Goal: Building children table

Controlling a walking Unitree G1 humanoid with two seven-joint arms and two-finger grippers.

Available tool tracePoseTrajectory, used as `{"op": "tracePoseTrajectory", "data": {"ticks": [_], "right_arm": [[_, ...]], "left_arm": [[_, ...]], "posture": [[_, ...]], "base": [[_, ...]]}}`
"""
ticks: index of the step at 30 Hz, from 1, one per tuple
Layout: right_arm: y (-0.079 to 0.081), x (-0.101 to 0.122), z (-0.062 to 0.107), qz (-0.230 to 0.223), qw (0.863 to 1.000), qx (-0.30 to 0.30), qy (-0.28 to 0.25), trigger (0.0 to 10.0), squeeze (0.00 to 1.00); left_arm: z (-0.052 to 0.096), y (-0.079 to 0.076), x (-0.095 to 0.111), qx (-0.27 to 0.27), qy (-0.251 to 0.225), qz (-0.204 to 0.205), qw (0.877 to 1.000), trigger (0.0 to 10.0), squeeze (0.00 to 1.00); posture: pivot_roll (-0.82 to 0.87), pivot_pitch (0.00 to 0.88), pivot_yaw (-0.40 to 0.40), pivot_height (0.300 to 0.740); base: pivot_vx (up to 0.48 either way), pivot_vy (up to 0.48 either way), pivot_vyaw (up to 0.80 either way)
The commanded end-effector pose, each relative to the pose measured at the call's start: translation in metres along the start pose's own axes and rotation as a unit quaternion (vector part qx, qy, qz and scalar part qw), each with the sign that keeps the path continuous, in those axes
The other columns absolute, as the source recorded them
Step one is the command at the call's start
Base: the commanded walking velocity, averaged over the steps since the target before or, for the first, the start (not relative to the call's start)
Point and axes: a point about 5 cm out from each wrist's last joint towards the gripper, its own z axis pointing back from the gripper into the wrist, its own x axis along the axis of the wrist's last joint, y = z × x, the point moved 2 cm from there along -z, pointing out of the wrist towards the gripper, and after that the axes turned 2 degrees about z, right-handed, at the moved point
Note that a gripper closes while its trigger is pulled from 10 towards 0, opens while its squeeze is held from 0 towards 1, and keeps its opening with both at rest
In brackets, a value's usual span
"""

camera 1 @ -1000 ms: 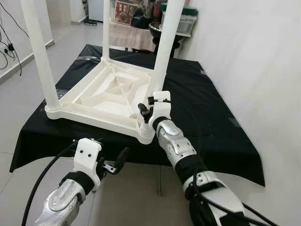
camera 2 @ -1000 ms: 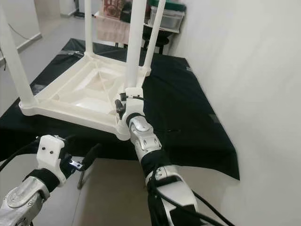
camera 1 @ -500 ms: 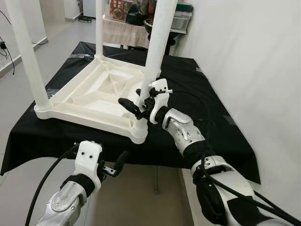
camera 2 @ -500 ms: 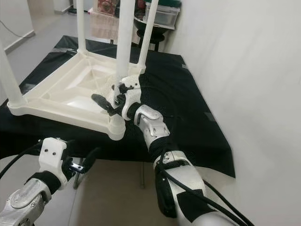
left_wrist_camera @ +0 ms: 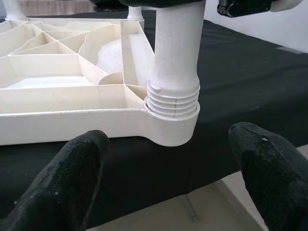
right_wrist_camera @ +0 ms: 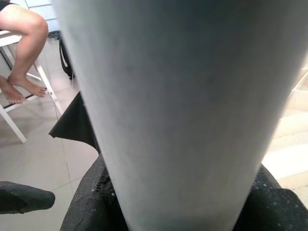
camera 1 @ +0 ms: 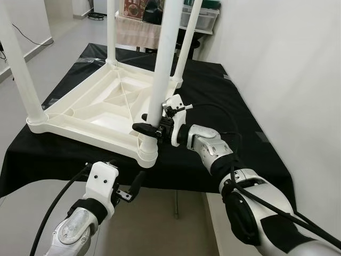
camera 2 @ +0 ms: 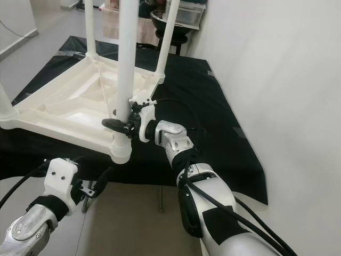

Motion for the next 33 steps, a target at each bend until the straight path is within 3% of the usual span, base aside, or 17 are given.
{"op": "tracePoseTrajectory", "data": {"ticks": [1, 7, 9, 10, 11, 12, 13, 14, 15, 17, 18, 22, 24, 25, 31, 32, 33], "right_arm": [[-0.001, -0.007, 0.003, -0.018, 1.000, -0.004, -0.002, 0.0, 0.00], [-0.011, -0.017, 0.012, -0.010, 0.998, -0.062, 0.008, 0.0, 0.00], [-0.030, -0.035, 0.024, 0.005, 0.974, -0.218, 0.058, 0.0, 0.00], [-0.008, -0.057, 0.019, -0.034, 0.956, -0.289, 0.048, 0.0, 0.00], [0.009, -0.067, 0.024, -0.072, 0.936, -0.344, 0.036, 0.0, 0.00], [0.009, -0.067, 0.024, -0.072, 0.936, -0.344, 0.036, 0.0, 0.00], [0.021, -0.073, 0.031, -0.088, 0.918, -0.385, 0.030, 0.0, 0.00], [0.021, -0.073, 0.031, -0.088, 0.918, -0.385, 0.030, 0.0, 0.00], [0.027, -0.075, 0.036, -0.093, 0.906, -0.411, 0.028, 0.0, 0.00], [0.028, -0.076, 0.036, -0.087, 0.905, -0.416, 0.029, 0.0, 0.00], [0.005, -0.069, 0.031, -0.047, 0.902, -0.428, 0.025, 0.0, 0.00], [-0.019, -0.051, 0.022, -0.035, 0.895, -0.444, 0.015, 0.0, 0.00], [-0.023, -0.045, 0.019, -0.032, 0.894, -0.446, 0.011, 0.0, 0.00], [-0.026, -0.038, 0.018, -0.030, 0.888, -0.458, 0.012, 9.6, 0.00], [-0.040, -0.012, 0.024, 0.004, 0.864, -0.503, 0.009, 10.0, 0.00], [-0.045, -0.007, 0.028, 0.021, 0.857, -0.514, 0.014, 10.0, 1.00], [-0.048, -0.005, 0.031, 0.033, 0.852, -0.522, 0.017, 10.0, 1.00]], "left_arm": [[0.001, -0.006, -0.003, -0.019, 0.004, -0.007, 1.000, 10.0, 0.00], [0.003, -0.007, -0.004, -0.023, 0.005, -0.007, 1.000, 10.0, 0.00], [0.004, -0.007, -0.005, -0.025, 0.008, -0.005, 1.000, 10.0, 0.00], [0.005, -0.007, -0.005, -0.026, 0.010, -0.005, 1.000, 10.0, 0.00], [0.005, -0.007, -0.005, -0.026, 0.012, -0.004, 1.000, 10.0, 0.00], [0.005, -0.007, -0.005, -0.026, 0.012, -0.004, 1.000, 10.0, 0.00], [0.005, -0.006, -0.005, -0.027, 0.012, -0.003, 1.000, 10.0, 0.00], [0.005, -0.006, -0.005, -0.027, 0.012, -0.003, 1.000, 10.0, 0.00], [0.004, -0.005, -0.005, -0.027, 0.013, -0.002, 1.000, 10.0, 0.00], [0.004, -0.005, -0.005, -0.026, 0.013, -0.002, 1.000, 10.0, 0.00], [0.002, -0.004, -0.006, -0.030, 0.014, 0.000, 0.999, 10.0, 0.00], [-0.002, -0.002, -0.006, -0.026, 0.013, 0.006, 1.000, 10.0, 0.00], [-0.003, -0.002, -0.006, -0.025, 0.012, 0.004, 1.000, 10.0, 0.00], [-0.004, -0.002, -0.006, -0.022, 0.011, 0.002, 1.000, 10.0, 0.00], [-0.006, 0.000, -0.006, -0.015, 0.010, -0.004, 1.000, 10.0, 0.00], [-0.007, 0.000, -0.006, -0.014, 0.010, -0.005, 1.000, 10.0, 0.00], [-0.007, 0.001, -0.007, -0.014, 0.010, -0.006, 1.000, 10.0, 0.00]], "posture": [[0.13, 0.044, -0.192, 0.740], [0.11, 0.050, -0.195, 0.740], [0.11, 0.051, -0.202, 0.740], [0.10, 0.053, -0.195, 0.740], [0.10, 0.053, -0.195, 0.740], [0.10, 0.053, -0.195, 0.740], [0.10, 0.070, -0.178, 0.740], [0.10, 0.070, -0.178, 0.740], [0.09, 0.070, -0.175, 0.740], [0.09, 0.070, -0.175, 0.740], [0.08, 0.062, -0.156, 0.740], [0.08, 0.047, -0.159, 0.740], [0.08, 0.047, -0.159, 0.740], [0.08, 0.038, -0.162, 0.740], [0.09, 0.030, -0.163, 0.740], [0.09, 0.027, -0.163, 0.740], [0.09, 0.027, -0.163, 0.740]], "base": [[0.000, 0.000, 0.00], [0.000, 0.000, 0.00], [0.000, 0.000, 0.00], [0.000, 0.000, 0.00], [0.000, 0.000, 0.00], [0.000, 0.000, 0.00], [0.000, 0.000, 0.00], [0.000, 0.000, 0.00], [0.000, 0.000, 0.00], [0.000, 0.000, 0.00], [0.000, 0.000, 0.00], [0.000, 0.000, 0.00], [0.000, 0.000, 0.00], [0.000, 0.000, 0.00], [0.000, 0.000, 0.00], [0.000, 0.000, 0.00], [0.000, 0.000, 0.00]]}}
